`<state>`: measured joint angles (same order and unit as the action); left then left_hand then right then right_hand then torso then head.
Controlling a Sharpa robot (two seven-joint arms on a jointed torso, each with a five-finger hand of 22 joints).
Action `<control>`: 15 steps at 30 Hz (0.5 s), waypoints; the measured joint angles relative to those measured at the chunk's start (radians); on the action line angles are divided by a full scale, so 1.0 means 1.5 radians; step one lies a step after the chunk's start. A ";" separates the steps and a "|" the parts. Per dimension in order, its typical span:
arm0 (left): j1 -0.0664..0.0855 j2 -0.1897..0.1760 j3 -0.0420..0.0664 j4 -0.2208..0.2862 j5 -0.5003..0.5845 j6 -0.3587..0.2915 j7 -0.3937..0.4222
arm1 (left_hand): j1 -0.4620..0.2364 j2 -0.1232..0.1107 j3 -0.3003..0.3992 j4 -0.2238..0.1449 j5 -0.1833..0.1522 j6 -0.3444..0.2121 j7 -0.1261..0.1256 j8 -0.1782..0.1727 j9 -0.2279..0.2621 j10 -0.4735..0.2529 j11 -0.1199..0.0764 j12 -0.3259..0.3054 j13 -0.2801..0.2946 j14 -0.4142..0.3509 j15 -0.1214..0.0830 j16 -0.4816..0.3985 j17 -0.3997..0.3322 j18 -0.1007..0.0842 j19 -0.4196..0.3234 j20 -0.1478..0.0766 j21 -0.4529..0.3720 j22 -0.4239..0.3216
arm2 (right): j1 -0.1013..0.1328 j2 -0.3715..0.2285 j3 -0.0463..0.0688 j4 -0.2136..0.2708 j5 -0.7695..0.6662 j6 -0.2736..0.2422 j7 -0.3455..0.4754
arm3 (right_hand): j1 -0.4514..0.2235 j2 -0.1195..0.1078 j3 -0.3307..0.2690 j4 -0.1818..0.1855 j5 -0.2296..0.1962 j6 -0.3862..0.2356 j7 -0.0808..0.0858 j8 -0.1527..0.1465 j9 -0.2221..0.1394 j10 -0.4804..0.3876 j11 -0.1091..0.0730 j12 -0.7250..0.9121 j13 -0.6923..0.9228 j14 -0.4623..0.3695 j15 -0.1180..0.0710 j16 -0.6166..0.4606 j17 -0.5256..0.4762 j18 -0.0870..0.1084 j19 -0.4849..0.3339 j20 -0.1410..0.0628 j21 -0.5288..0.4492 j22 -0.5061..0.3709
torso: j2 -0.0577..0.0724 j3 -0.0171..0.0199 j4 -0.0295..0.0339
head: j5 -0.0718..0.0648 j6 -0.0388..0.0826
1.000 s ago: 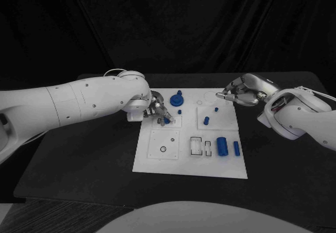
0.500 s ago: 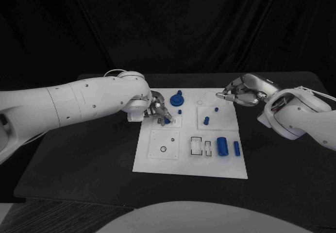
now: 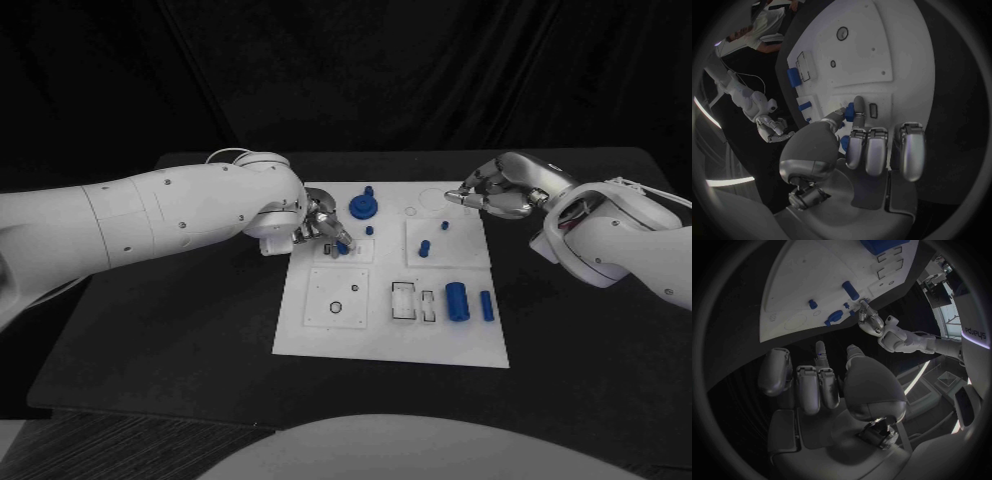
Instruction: Assemble the parts on the task board
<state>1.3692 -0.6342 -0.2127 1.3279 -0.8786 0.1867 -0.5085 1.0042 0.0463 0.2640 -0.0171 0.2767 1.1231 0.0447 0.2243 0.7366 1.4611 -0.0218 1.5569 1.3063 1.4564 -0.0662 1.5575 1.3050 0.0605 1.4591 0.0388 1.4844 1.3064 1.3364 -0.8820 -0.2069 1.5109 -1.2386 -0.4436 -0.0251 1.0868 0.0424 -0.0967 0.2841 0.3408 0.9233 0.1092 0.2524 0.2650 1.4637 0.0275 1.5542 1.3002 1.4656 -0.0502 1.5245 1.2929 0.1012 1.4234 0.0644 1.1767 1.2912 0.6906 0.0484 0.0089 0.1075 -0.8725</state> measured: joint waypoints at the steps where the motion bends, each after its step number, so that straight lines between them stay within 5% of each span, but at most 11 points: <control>1: 0.000 -0.005 0.000 0.006 -0.002 -0.010 0.003 | 0.000 0.000 0.000 0.000 0.000 0.000 0.000 0.000 0.000 0.000 0.000 0.000 0.000 0.000 0.000 0.000 0.000 0.000 0.000 0.000 0.000 0.000 | 0.000 0.000 0.000 0.000 0.000 0.000 0.000 | 0.000 0.000 0.000 0.000 0.000 0.000 0.000 0.000 0.000 0.000 0.000 0.000 0.000 0.000 0.000 0.000 0.000 0.000 0.000 0.000 0.000 0.000 | 0.000 0.0000 -0.0001 | -0.001 0.000; 15: 0.000 -0.073 0.000 0.098 -0.085 -0.172 0.066 | 0.000 0.000 0.000 0.000 0.000 -0.005 0.000 0.000 0.001 0.000 0.000 0.000 0.000 0.000 0.000 0.000 0.000 0.000 0.004 -0.004 0.000 0.000 | -0.001 -0.004 0.000 0.001 0.000 0.000 -0.001 | 0.000 0.000 0.000 0.000 0.000 0.000 0.000 0.000 0.000 0.000 0.000 0.000 0.000 0.000 0.000 -0.007 0.000 0.000 0.000 0.000 -0.001 0.000 | 0.000 0.0000 -0.0004 | 0.000 0.000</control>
<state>1.3690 -0.7440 -0.2129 1.4743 -1.0059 -0.0714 -0.4093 1.0043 0.0464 0.2642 -0.0169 0.2767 1.1161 0.0449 0.2243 0.7381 1.4611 -0.0218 1.5569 1.3063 1.4565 -0.0663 1.5575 1.3050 0.0605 1.4656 0.0321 1.4845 1.3064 1.3350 -0.8883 -0.2069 1.5123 -1.2385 -0.4431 -0.0264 1.0869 0.0424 -0.0967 0.2841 0.3408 0.9232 0.1092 0.2524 0.2650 1.4637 0.0275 1.5542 1.3002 1.4656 -0.0501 1.5139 1.2929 0.1013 1.4232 0.0646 1.1748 1.2912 0.6907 0.0484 0.0082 0.1080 -0.8725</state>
